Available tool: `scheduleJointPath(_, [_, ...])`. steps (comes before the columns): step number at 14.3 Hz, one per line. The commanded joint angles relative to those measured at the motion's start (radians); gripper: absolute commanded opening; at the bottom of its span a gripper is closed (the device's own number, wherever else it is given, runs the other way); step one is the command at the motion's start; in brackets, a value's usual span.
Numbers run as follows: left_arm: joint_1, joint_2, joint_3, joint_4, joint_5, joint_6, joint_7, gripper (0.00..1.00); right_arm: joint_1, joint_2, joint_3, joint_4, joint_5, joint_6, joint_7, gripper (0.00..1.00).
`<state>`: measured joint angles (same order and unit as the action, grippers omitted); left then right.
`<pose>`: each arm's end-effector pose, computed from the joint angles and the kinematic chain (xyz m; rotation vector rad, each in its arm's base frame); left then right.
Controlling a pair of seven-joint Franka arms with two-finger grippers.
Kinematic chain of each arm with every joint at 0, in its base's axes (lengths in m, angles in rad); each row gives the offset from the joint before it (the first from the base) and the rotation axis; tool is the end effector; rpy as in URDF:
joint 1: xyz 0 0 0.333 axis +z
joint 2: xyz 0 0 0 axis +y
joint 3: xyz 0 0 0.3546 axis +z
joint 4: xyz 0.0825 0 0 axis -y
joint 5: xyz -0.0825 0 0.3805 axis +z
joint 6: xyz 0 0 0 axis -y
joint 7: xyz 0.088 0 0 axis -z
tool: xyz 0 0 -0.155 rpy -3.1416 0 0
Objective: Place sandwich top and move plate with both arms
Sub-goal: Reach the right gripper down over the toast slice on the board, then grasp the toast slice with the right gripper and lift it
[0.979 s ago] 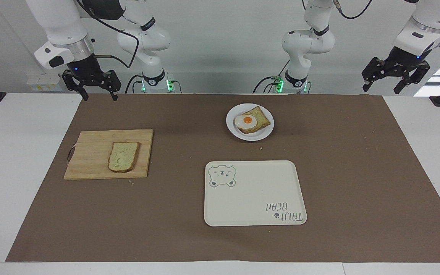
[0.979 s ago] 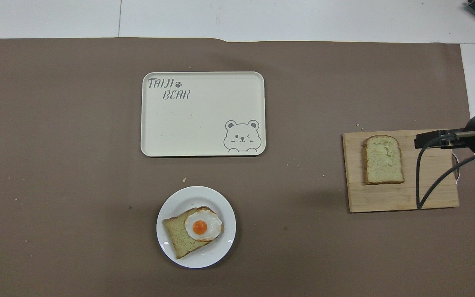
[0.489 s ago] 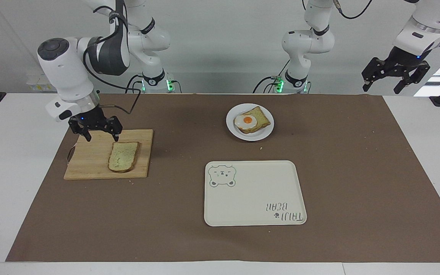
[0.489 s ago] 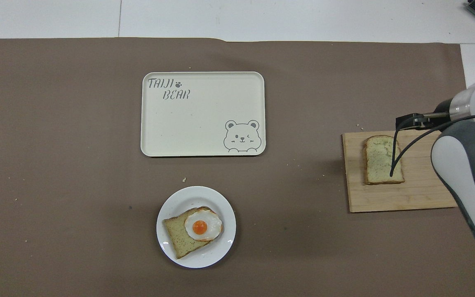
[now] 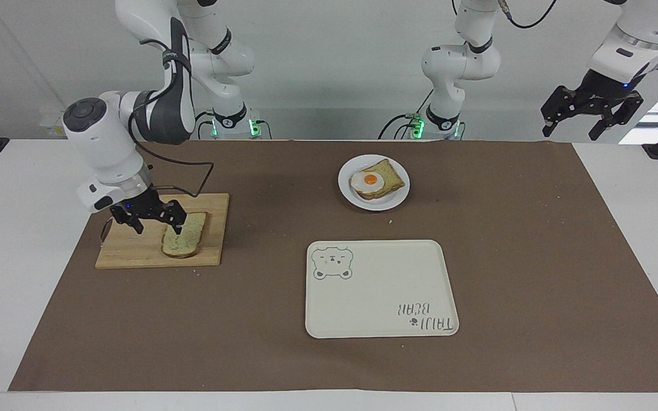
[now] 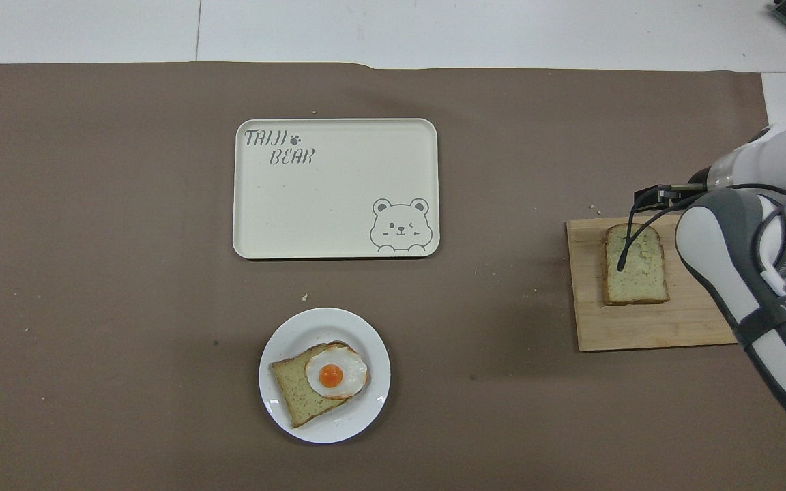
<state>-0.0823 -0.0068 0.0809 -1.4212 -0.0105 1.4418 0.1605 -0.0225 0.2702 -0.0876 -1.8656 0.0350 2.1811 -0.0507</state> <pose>0.5353 -0.0023 0.6764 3.1221 -0.2556 0.0441 0.6314 -0.0642 0.3684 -3.1364 0.1178 -0.0735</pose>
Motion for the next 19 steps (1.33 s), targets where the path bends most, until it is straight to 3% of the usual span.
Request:
scheduleJointPath(1, [0.013,-0.022,-0.009,-0.022,0.009,-0.006,-0.004,1.0,-0.022,0.024,0.008,-0.058,0.064,0.049,-0.044,1.0])
scheduleJointPath(9, [0.013,-0.022,-0.009,-0.022,0.009,-0.006,-0.004,1.0,-0.071,0.031,0.008,-0.141,0.131,0.088,-0.155,1.0])
scheduleJointPath(10, [0.013,-0.022,-0.009,-0.022,0.009,-0.006,-0.004,1.0,-0.073,0.031,0.009,-0.141,0.132,0.086,-0.158,0.94])
scheduleJointPath(11, [0.013,-0.022,-0.009,-0.022,0.009,-0.006,-0.004,1.0,-0.073,0.031,0.008,-0.141,0.132,0.086,-0.17,0.59])
scheduleJointPath(12, [0.013,-0.022,-0.009,-0.022,0.009,-0.006,-0.004,1.0,-0.073,0.031,0.008,-0.141,0.132,0.086,-0.179,0.31])
scheduleJointPath(13, [0.013,-0.022,-0.009,-0.022,0.009,-0.006,-0.006,1.0,-0.073,0.032,0.008,-0.141,0.134,0.086,-0.179,0.1])
scheduleJointPath(14, [0.013,-0.022,-0.009,-0.022,0.009,-0.006,-0.004,1.0,-0.073,0.032,0.008,-0.139,0.132,0.086,-0.178,0.0])
scheduleJointPath(19, [0.013,-0.022,-0.009,-0.022,0.009,-0.006,-0.004,1.0,-0.062,0.032,0.008,-0.138,0.132,0.091,-0.172,0.0])
